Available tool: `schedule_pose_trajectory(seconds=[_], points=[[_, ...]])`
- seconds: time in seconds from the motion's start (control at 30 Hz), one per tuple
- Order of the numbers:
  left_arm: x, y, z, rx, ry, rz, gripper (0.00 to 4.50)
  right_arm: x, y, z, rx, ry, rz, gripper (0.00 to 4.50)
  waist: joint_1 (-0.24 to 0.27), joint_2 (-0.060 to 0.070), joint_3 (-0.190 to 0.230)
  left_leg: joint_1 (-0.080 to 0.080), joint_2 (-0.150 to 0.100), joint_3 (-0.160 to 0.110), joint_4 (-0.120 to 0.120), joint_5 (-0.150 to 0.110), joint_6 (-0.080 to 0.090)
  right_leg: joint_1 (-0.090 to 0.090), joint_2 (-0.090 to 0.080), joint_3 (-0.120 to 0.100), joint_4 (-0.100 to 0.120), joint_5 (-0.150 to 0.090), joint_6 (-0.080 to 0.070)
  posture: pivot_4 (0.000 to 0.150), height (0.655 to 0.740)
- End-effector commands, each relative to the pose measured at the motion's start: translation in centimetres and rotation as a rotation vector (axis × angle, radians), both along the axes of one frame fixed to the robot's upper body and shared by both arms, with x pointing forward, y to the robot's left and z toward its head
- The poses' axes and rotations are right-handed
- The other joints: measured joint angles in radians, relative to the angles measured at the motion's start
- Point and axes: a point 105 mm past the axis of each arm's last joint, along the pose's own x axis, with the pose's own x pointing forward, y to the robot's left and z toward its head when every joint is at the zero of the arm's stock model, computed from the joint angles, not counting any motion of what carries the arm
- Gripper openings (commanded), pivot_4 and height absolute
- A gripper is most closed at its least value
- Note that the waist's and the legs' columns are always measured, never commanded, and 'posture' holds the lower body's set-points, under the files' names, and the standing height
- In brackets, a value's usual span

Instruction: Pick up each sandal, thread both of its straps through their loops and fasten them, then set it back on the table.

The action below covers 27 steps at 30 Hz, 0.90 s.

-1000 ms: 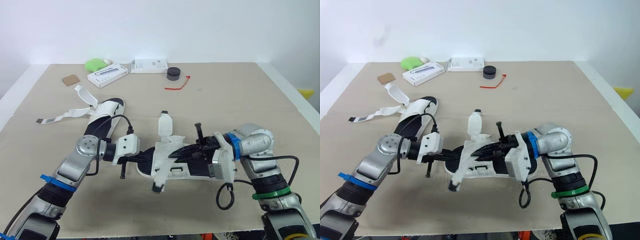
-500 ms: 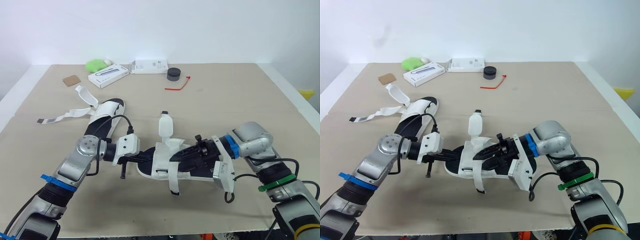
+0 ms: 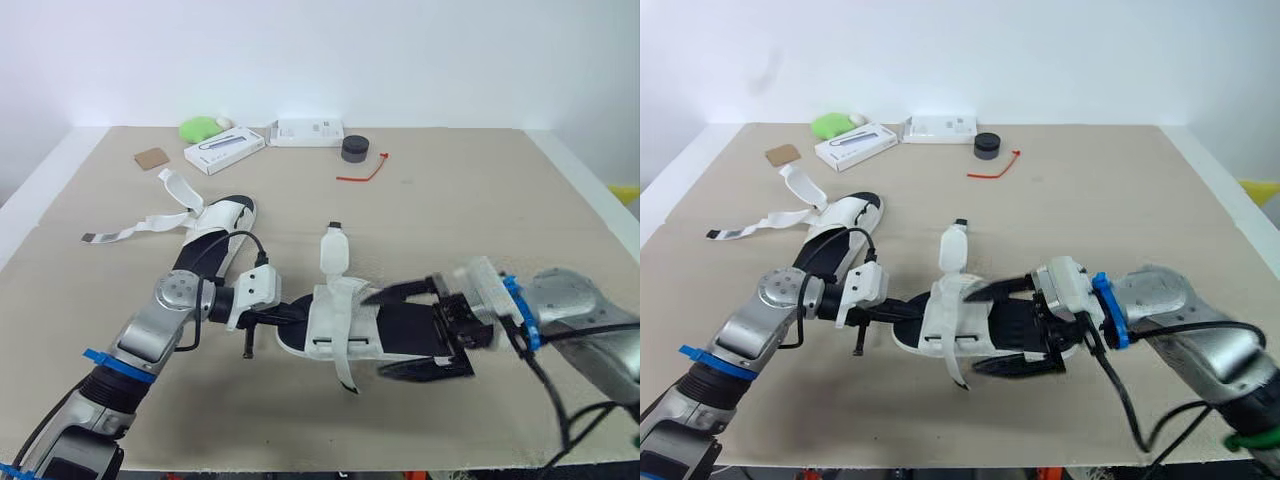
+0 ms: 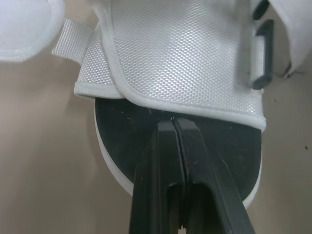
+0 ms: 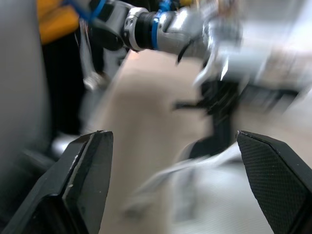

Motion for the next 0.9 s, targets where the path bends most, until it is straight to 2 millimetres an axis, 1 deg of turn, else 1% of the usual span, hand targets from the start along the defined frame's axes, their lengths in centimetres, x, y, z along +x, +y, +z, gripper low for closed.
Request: schedule_pose_trajectory(seconds=[0.03, 0.1, 0.17, 0.2, 0.27, 0.4, 0.5, 0.67, 0.9], points=[[-0.1, 0.1, 0.8, -0.005, -0.022, 0.003, 0.00, -1.3, 0.5, 0.4, -0.022, 0.165, -0.018, 4.33, 0.000, 0.000, 0.000, 0.000, 0.000, 0.000, 0.000, 0.000, 0.000, 0.000, 0.000, 0.000, 0.000, 0.000, 0.000, 0.150, 0.7400], [-0.2, 0.1, 0.8, -0.004, -0.021, 0.007, 0.00, -1.7, 0.4, 0.0, -0.050, 0.269, -0.044, 4.33, 0.001, 0.000, 0.000, -0.001, 0.000, -0.001, 0.000, 0.000, 0.000, 0.000, 0.003, -0.001, 0.000, 0.000, 0.001, 0.150, 0.7400], [-0.2, 0.2, 0.8, -0.004, -0.019, 0.012, 0.00, -1.9, 0.5, -0.4, -0.076, 0.298, -0.051, 4.33, 0.001, 0.000, 0.000, -0.001, 0.000, 0.000, 0.000, 0.000, 0.000, 0.000, 0.004, 0.000, 0.000, 0.000, 0.001, 0.150, 0.7400], [-0.2, 0.2, 0.8, -0.005, -0.019, 0.015, 0.00, -2.0, 0.3, -1.0, -0.109, 0.347, -0.063, 4.33, 0.001, 0.000, 0.000, -0.001, 0.000, 0.000, 0.000, 0.000, 0.000, 0.000, 0.004, 0.000, 0.000, 0.000, 0.001, 0.150, 0.7400], [-0.2, 0.3, 0.8, -0.004, -0.018, 0.018, 0.00, -1.9, 0.4, -1.4, -0.120, 0.390, -0.079, 4.33, 0.001, 0.000, 0.000, -0.002, 0.000, 0.000, 0.000, 0.000, 0.000, -0.001, 0.004, 0.000, 0.000, -0.001, 0.002, 0.150, 0.7400], [-0.1, 0.3, 0.9, -0.004, -0.017, 0.024, 0.00, -1.4, 0.0, -3.0, -0.187, 0.433, -0.107, 4.33, 0.001, 0.000, 0.000, -0.004, 0.000, -0.001, 0.000, 0.000, 0.000, -0.002, 0.004, 0.000, -0.001, -0.001, 0.002, 0.150, 0.7400], [-0.1, 0.3, 0.8, -0.003, -0.017, 0.026, 0.00, -1.2, -0.2, -4.1, -0.226, 0.438, -0.108, 4.33, 0.001, 0.000, 0.000, -0.004, 0.000, -0.001, 0.000, 0.000, 0.000, -0.002, 0.003, -0.001, -0.001, -0.001, 0.003, 0.150, 0.7400], [0.0, 0.1, 0.9, -0.009, -0.020, 0.032, 0.00, 0.5, -0.2, -5.6, -0.253, 0.427, -0.192, 4.33, 0.001, 0.000, 0.000, -0.004, -0.001, -0.001, 0.000, 0.000, 0.000, -0.002, 0.004, -0.001, -0.001, -0.001, 0.003, 0.150, 0.7400], [0.3, 0.1, 1.4, -0.023, -0.035, 0.052, 0.00, 1.5, 1.3, -5.3, -0.223, 0.390, -0.228, 4.33, 0.001, 0.000, 0.000, -0.004, -0.001, -0.001, 0.001, 0.000, 0.000, -0.002, 0.004, 0.000, -0.001, 0.000, 0.003, 0.150, 0.7400]])
